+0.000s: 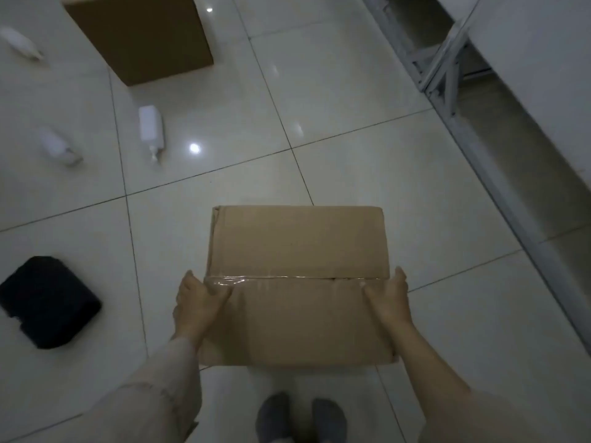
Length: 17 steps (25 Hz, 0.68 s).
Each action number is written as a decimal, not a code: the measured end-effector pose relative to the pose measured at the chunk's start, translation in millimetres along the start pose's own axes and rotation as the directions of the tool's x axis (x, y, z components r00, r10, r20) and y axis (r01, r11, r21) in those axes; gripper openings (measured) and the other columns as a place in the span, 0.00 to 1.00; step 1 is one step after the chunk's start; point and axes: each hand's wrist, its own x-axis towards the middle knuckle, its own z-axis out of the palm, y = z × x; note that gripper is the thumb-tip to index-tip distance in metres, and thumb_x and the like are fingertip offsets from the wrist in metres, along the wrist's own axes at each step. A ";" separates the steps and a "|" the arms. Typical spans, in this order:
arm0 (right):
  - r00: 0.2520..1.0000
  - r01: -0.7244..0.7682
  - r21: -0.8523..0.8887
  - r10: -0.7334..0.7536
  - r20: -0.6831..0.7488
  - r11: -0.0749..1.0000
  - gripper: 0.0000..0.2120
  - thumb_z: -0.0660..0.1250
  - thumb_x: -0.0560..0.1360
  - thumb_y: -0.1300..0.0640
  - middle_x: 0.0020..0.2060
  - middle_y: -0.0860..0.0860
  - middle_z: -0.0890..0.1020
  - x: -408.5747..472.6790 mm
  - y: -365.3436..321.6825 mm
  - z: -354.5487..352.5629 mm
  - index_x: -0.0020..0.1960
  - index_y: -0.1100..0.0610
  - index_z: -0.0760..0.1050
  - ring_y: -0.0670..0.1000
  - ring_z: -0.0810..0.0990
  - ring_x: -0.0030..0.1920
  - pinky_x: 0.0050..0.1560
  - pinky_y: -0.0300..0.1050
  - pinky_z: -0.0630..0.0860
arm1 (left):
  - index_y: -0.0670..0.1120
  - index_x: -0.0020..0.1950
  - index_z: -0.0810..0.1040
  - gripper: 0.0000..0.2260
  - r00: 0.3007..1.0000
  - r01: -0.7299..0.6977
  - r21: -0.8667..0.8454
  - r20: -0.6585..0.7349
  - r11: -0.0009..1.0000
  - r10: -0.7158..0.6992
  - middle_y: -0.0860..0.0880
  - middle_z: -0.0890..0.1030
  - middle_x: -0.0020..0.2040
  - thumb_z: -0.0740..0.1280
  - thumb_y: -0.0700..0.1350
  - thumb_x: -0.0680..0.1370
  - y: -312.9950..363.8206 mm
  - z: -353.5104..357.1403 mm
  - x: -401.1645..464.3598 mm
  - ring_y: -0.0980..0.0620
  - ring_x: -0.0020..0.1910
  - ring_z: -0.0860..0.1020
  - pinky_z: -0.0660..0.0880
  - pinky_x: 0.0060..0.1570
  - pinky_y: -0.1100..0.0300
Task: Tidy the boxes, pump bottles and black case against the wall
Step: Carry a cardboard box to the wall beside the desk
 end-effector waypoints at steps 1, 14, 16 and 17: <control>1.000 -0.027 0.013 0.027 0.003 1.000 0.39 0.69 0.71 0.54 0.70 0.62 0.65 5.1 0.6 3.4 0.74 0.62 0.52 0.63 0.66 0.69 0.67 0.60 0.66 | 0.37 0.73 0.53 0.49 0.999 0.024 -0.019 0.037 1.000 -0.023 0.36 0.63 0.73 0.64 0.58 0.58 -3.6 3.0 6.0 0.38 0.71 0.63 0.62 0.69 0.46; 0.982 -0.088 0.196 0.053 0.180 0.977 0.35 0.73 0.67 0.62 0.64 0.58 0.74 2.1 20.9 -6.7 0.70 0.59 0.61 0.59 0.75 0.61 0.62 0.54 0.73 | 0.38 0.67 0.64 0.34 0.990 0.057 -0.252 0.138 0.966 -0.022 0.38 0.73 0.65 0.74 0.47 0.67 -34.6 12.8 21.3 0.41 0.62 0.73 0.70 0.59 0.52; 0.984 -0.061 0.248 0.017 0.175 0.967 0.35 0.73 0.67 0.63 0.65 0.57 0.74 -5.3 19.8 -6.7 0.70 0.58 0.62 0.58 0.75 0.61 0.64 0.57 0.72 | 0.38 0.66 0.66 0.33 0.999 0.018 -0.242 0.033 0.970 -0.010 0.38 0.74 0.63 0.74 0.47 0.66 -31.9 9.9 7.9 0.40 0.62 0.73 0.70 0.56 0.52; 0.982 -0.035 0.265 -0.016 0.187 0.963 0.34 0.72 0.68 0.64 0.65 0.55 0.74 -9.9 17.0 -11.0 0.70 0.57 0.62 0.57 0.75 0.60 0.63 0.56 0.72 | 0.38 0.65 0.67 0.31 1.000 -0.022 -0.231 -0.027 0.973 0.016 0.39 0.74 0.63 0.74 0.46 0.66 -30.6 4.4 0.7 0.39 0.62 0.73 0.70 0.57 0.51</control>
